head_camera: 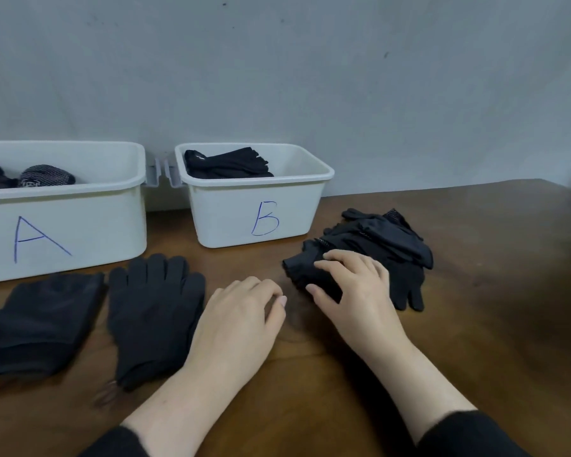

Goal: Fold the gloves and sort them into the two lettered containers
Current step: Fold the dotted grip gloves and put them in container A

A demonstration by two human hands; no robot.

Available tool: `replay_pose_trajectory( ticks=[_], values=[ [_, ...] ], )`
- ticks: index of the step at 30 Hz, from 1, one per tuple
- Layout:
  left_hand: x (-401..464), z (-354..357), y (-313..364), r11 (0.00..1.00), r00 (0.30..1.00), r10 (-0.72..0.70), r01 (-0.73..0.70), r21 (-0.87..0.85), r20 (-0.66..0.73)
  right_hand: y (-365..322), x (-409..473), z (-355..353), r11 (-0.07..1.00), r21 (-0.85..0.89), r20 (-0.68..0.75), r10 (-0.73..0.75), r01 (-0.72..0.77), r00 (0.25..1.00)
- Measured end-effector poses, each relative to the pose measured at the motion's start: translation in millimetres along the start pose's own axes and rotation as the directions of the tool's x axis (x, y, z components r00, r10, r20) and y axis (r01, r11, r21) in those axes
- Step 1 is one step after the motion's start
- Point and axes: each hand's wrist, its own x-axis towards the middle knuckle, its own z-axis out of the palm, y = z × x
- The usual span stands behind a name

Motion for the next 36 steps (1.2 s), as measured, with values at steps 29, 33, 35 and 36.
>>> replay_pose_trajectory(
  ticks=[29,33,35,36],
  values=[
    [-2.1,-10.3,2.0,0.846,0.989,-0.129,0.075,-0.529,-0.067,-17.1,68.3,-123.2,0.327,0.871,0.226,0.396,-0.366,0.89],
    [-5.4,-22.6,9.1,0.564,0.989,-0.143,0.105,-0.819,0.029,-34.1,63.7,-118.0,0.295,0.859,0.349,0.263,-0.419,0.899],
    [-7.5,-27.5,12.7,0.487,0.989,-0.14,0.112,-0.866,0.049,-39.6,59.2,-112.1,0.314,0.849,0.369,0.222,-0.425,0.902],
    [-8.8,-29.3,13.0,0.468,0.986,-0.152,0.127,-0.875,0.062,-42.7,56.9,-109.3,0.338,0.837,0.38,0.207,-0.431,0.901]
  ],
)
